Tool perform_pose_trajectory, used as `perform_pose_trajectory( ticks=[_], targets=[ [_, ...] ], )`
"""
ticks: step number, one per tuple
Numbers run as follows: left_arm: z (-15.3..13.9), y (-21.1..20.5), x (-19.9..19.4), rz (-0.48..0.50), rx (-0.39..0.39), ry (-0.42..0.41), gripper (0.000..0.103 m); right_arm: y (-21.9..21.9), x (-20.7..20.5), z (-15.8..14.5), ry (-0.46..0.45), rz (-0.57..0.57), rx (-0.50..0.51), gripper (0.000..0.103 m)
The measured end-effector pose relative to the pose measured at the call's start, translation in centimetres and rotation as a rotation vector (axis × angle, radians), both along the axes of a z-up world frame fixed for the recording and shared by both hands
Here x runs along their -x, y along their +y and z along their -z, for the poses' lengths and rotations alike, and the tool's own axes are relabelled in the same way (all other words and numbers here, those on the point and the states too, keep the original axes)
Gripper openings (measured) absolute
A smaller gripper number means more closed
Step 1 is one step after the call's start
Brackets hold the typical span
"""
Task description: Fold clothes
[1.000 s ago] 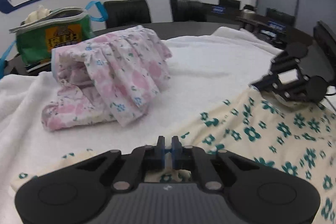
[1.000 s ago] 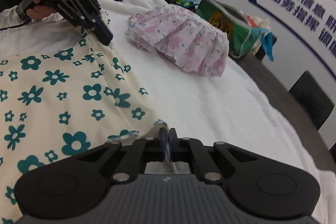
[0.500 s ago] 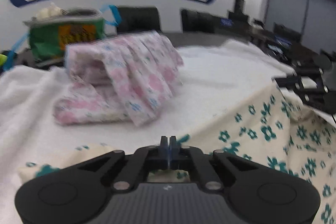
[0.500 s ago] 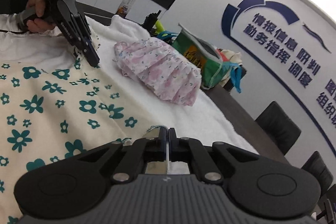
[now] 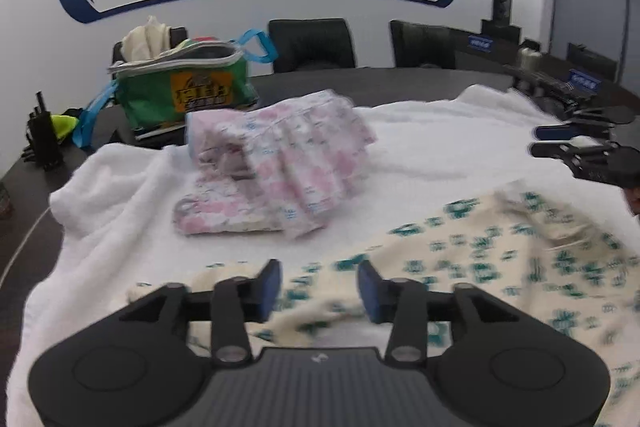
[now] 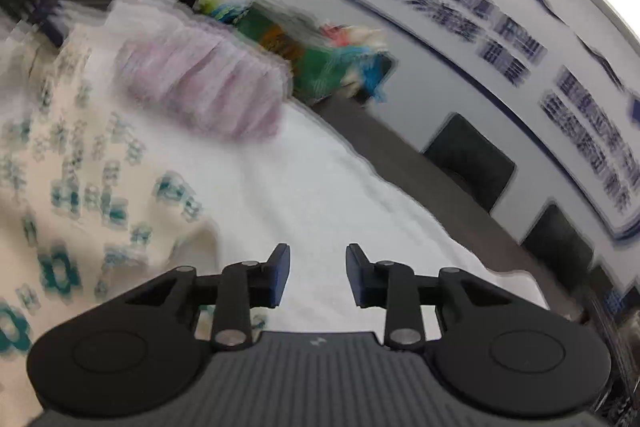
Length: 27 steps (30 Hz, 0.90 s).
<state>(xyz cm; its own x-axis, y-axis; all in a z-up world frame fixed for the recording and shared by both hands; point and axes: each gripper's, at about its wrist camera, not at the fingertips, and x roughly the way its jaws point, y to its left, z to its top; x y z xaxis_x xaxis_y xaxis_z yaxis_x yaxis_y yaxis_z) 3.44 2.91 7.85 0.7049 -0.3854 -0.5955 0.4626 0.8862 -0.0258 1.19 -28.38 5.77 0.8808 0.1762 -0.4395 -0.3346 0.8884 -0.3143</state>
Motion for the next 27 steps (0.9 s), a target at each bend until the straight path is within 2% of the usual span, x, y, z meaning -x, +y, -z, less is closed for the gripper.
perform_pose_trajectory(
  ticks=[2,3,5,8,10,12,15,17,19,21,23,25,27],
  targets=[
    [1.2,-2.0,0.4,0.016,-0.022,0.037,0.053,0.9,0.1,-0.7,0.054,-0.057,-0.127,0.02],
    [1.9,-3.0,0.5,0.024,-0.035,0.056,0.052,2.0,-0.2,-0.3,0.095,-0.087,-0.143,0.019],
    [3.2,-5.0,0.9,0.039,-0.062,0.094,0.052,4.9,-1.3,1.6,0.183,-0.127,-0.107,0.019],
    [4.5,-5.5,1.9,0.043,-0.083,0.115,0.052,6.8,-3.7,5.1,0.262,-0.063,-0.011,0.019],
    [5.0,-5.1,2.4,0.02,-0.105,0.116,0.052,6.0,-4.4,5.6,0.252,-0.01,-0.041,0.02],
    [4.9,-4.5,2.9,-0.013,-0.112,0.106,0.052,4.7,-4.2,4.7,0.252,0.024,-0.115,0.02],
    [3.0,-4.3,4.1,-0.061,-0.095,0.073,0.052,3.7,-2.8,4.0,0.244,0.018,-0.122,0.025],
    [1.2,-4.6,6.0,-0.03,-0.053,0.025,0.052,3.6,-2.1,4.6,0.263,0.023,-0.079,0.025],
    [-0.3,-4.9,7.8,0.007,-0.006,-0.007,0.054,3.6,-1.1,5.0,0.265,0.03,-0.034,0.03],
    [-0.1,-5.4,9.1,0.036,0.054,0.018,0.059,2.8,1.2,4.1,0.21,0.037,-0.028,0.034],
    [0.3,-6.0,10.4,0.063,0.115,0.05,0.06,1.5,3.1,2.9,0.178,0.058,-0.056,0.04],
    [1.4,-7.2,11.4,0.105,0.101,0.029,0.06,0.2,4.9,1.8,0.151,0.081,-0.081,0.044],
    [2.7,-8.4,12.3,0.116,0.048,-0.035,0.06,-0.7,6.3,1.2,0.14,0.099,-0.088,0.044]
  ],
)
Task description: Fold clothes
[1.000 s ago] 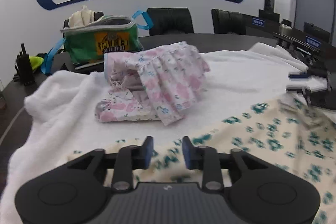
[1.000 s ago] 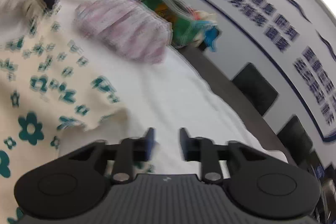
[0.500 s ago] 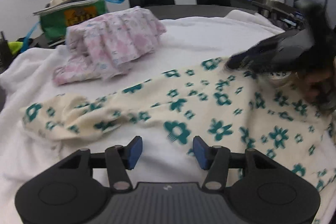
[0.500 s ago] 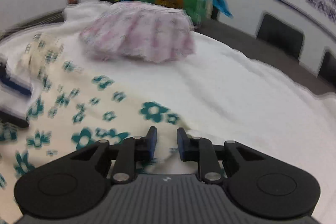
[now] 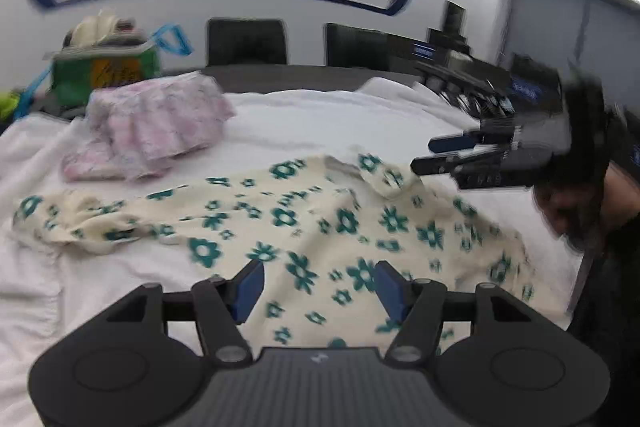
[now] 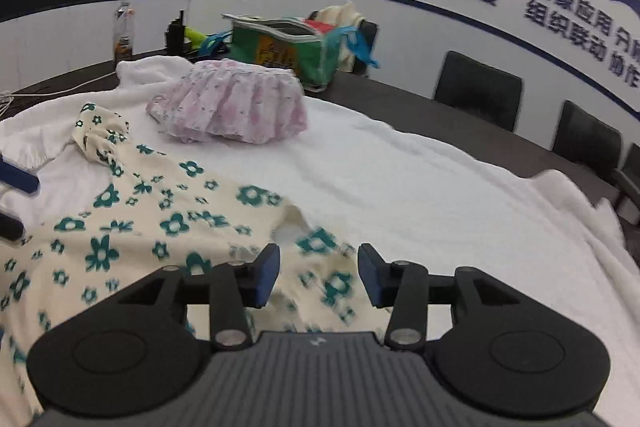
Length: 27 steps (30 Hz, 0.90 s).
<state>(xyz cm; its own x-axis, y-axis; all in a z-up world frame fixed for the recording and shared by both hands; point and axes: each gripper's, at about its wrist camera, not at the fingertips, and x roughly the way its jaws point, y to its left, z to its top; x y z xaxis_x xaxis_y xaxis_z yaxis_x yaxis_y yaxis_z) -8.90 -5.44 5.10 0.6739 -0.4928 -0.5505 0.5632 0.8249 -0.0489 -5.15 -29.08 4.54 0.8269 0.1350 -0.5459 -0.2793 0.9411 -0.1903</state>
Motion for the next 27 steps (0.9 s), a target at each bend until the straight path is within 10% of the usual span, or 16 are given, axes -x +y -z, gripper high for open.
perform_pose_trajectory(
  ticks=[4,6,13,19,27],
  targets=[
    [2.6,-0.2,0.4,-0.02,-0.056,-0.002,0.06,0.0,0.7,2.2,0.073,0.004,0.066,0.039],
    [3.9,0.3,0.5,-0.018,-0.042,0.005,0.061,-0.3,0.9,3.0,0.09,0.037,0.071,0.02],
    [4.3,0.6,0.6,-0.001,-0.027,0.006,0.068,-4.7,-0.6,2.8,0.033,0.284,-0.099,0.012],
    [4.2,0.9,0.5,0.004,-0.002,0.017,0.069,-7.1,-1.1,2.3,-0.023,0.4,-0.16,0.018],
    [4.1,1.1,0.4,0.005,0.017,0.022,0.07,-5.6,5.5,-0.2,-0.072,0.259,-0.158,0.047]
  ],
)
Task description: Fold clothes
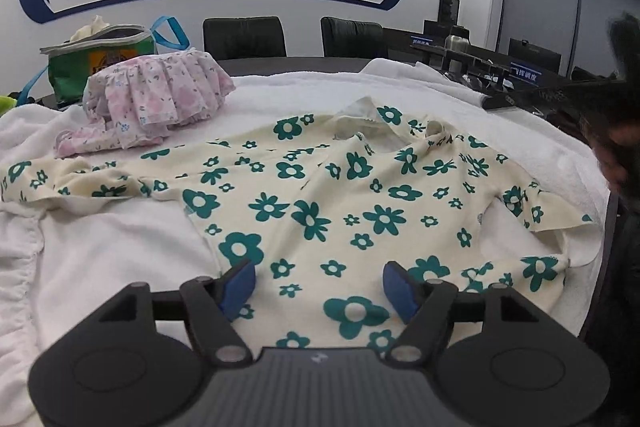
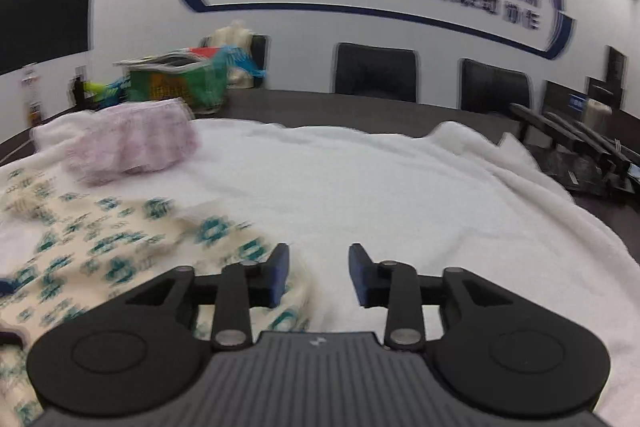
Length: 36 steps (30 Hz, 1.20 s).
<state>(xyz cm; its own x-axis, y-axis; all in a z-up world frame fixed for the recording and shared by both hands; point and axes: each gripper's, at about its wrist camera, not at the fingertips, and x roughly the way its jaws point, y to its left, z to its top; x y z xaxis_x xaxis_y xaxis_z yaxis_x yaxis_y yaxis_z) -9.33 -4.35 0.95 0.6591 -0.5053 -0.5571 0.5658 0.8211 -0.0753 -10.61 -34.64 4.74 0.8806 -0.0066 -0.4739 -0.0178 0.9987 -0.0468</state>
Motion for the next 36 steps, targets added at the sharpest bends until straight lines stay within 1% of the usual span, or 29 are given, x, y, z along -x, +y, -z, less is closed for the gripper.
perform_pose_trajectory(
  ticks=[2,7,11,13,15,16,17,18,20,21,22,23,24,25,27,29,31,32,33,34,35,36],
  targets=[
    [0.0,0.1,0.0,0.001,0.008,0.002,0.07,0.8,2.0,0.2,0.02,-0.044,-0.011,0.055],
    [0.0,0.1,0.0,0.005,0.013,0.004,0.072,2.8,6.3,0.9,0.059,-0.106,-0.046,0.056],
    [0.0,0.0,0.1,0.003,0.011,0.002,0.072,4.8,7.8,1.3,0.084,-0.155,-0.034,0.058],
    [0.0,-0.1,0.1,0.002,0.008,0.0,0.072,5.8,8.0,1.8,0.119,-0.195,-0.003,0.057],
    [-0.2,0.1,0.2,-0.003,0.011,-0.006,0.072,6.6,7.9,2.9,0.175,-0.191,0.065,0.045],
    [-0.4,0.4,0.4,-0.009,0.016,-0.013,0.071,6.6,7.9,3.2,0.184,-0.18,0.071,0.044],
    [-0.7,0.6,0.6,-0.015,0.022,-0.019,0.069,6.4,8.1,3.2,0.178,-0.166,0.056,0.045],
    [-1.3,1.5,1.1,-0.036,0.044,-0.032,0.069,6.1,8.2,3.2,0.173,-0.152,0.041,0.046],
    [-3.1,4.7,3.0,-0.045,0.137,-0.062,0.069,5.6,8.8,2.8,0.148,-0.132,0.009,0.051],
    [-3.9,7.0,4.1,-0.03,0.193,-0.084,0.071,5.3,9.3,2.3,0.118,-0.133,-0.009,0.055],
    [-4.2,9.2,5.2,-0.025,0.225,-0.106,0.072,5.0,9.9,1.8,0.094,-0.143,-0.026,0.056],
    [-4.4,11.4,6.3,-0.022,0.251,-0.128,0.075,4.7,10.5,1.4,0.078,-0.168,-0.041,0.058],
    [-4.4,13.2,7.3,-0.031,0.25,-0.139,0.076,4.5,11.1,1.2,0.063,-0.202,-0.052,0.06],
    [-4.2,14.3,8.1,-0.037,0.229,-0.139,0.076,4.5,11.8,1.3,0.04,-0.238,-0.048,0.062],
    [-3.6,16.3,9.7,-0.045,0.183,-0.135,0.076,4.9,13.0,1.5,-0.016,-0.311,-0.024,0.081],
    [-3.2,15.8,10.6,0.022,0.155,-0.158,0.076,6.0,13.7,1.9,-0.065,-0.368,0.01,0.082],
    [-2.8,15.1,11.3,0.096,0.129,-0.184,0.076,7.6,13.6,2.2,-0.082,-0.449,0.034,0.081],
    [-2.6,14.7,11.7,0.133,0.117,-0.197,0.076,8.4,13.3,2.3,-0.077,-0.501,0.042,0.077],
    [-2.4,14.4,12.1,0.17,0.104,-0.209,0.076,9.4,13.1,2.4,-0.069,-0.555,0.058,0.07],
    [-2.1,13.8,12.0,0.178,0.079,-0.218,0.076,10.2,12.9,2.5,-0.06,-0.6,0.081,0.067],
    [-1.9,13.2,11.6,0.179,0.051,-0.225,0.073,11.0,12.7,2.6,-0.051,-0.637,0.106,0.067],
    [-1.6,12.6,11.3,0.181,0.024,-0.232,0.067,11.5,12.5,2.7,-0.039,-0.662,0.129,0.067]
  ],
)
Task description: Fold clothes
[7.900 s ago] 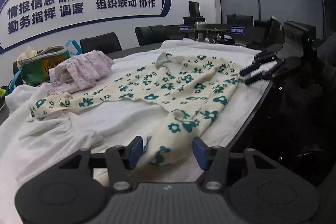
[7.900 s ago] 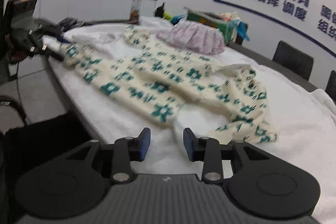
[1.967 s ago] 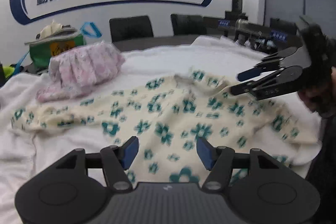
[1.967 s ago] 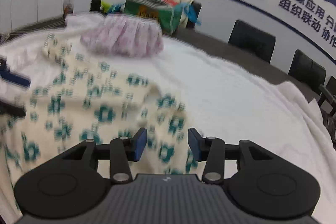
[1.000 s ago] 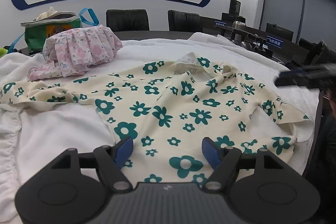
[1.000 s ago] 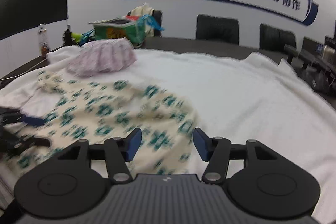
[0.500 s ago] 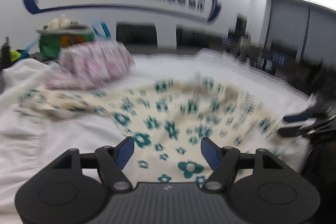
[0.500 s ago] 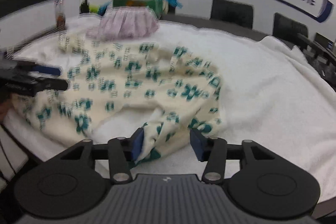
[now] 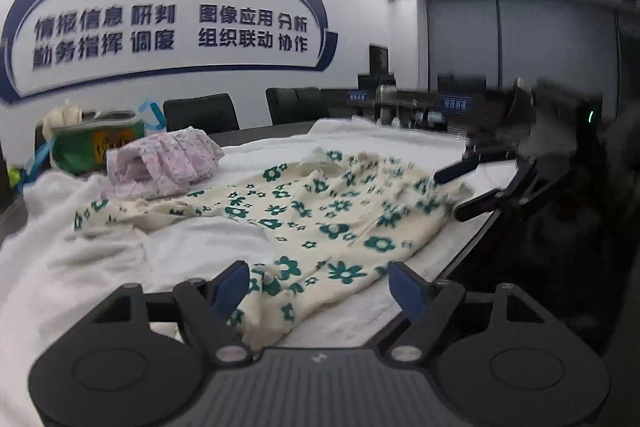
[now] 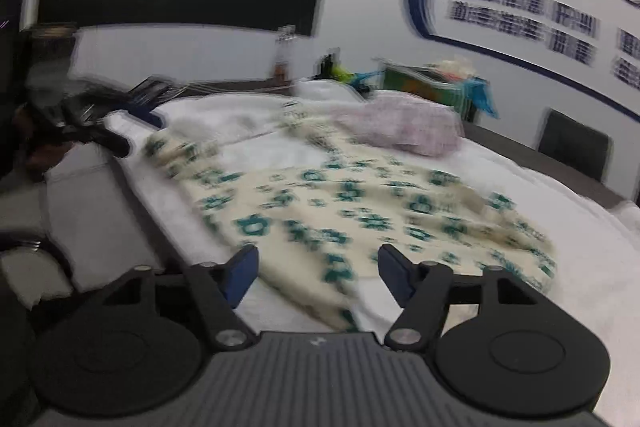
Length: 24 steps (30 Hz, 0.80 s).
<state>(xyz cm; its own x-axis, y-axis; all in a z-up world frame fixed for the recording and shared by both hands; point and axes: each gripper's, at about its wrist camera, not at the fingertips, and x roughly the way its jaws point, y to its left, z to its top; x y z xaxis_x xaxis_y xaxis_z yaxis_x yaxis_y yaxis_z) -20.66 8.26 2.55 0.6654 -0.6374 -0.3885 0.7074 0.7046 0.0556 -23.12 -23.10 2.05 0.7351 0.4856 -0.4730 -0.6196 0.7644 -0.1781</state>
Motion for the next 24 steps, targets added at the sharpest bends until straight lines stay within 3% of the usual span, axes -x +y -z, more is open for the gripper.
perform_pose_trajectory(
  ticks=[5,7,11,12,14,16,18,24],
  targets=[
    [1.5,0.2,-2.5,-0.015,-0.101,0.039,0.052,0.5,-0.9,1.3,0.046,-0.01,0.073,0.066],
    [1.9,0.5,-2.7,0.007,-0.15,0.023,0.05,0.2,-1.1,2.0,0.066,0.003,0.079,0.057],
    [2.2,1.1,-2.7,0.065,-0.192,0.002,0.048,-1.5,-2.2,2.7,0.112,0.022,0.004,0.024],
    [2.2,1.2,-3.1,0.064,-0.192,0.014,0.034,-2.0,-2.4,2.8,0.12,0.027,-0.012,0.017],
    [1.9,1.7,-3.9,0.066,-0.168,0.056,0.018,-2.5,-2.7,2.7,0.135,0.02,-0.038,0.009],
    [1.0,2.4,-4.7,0.07,-0.12,0.096,0.01,-2.6,-2.9,2.3,0.139,0.002,-0.052,0.007],
    [-0.2,2.8,-5.4,0.073,-0.097,0.095,0.009,-2.7,-3.2,1.7,0.137,-0.017,-0.058,0.006],
    [-3.9,1.6,-10.5,0.111,-0.166,0.101,0.008,-4.0,-7.2,-1.4,0.109,-0.07,-0.074,0.005]
  ],
)
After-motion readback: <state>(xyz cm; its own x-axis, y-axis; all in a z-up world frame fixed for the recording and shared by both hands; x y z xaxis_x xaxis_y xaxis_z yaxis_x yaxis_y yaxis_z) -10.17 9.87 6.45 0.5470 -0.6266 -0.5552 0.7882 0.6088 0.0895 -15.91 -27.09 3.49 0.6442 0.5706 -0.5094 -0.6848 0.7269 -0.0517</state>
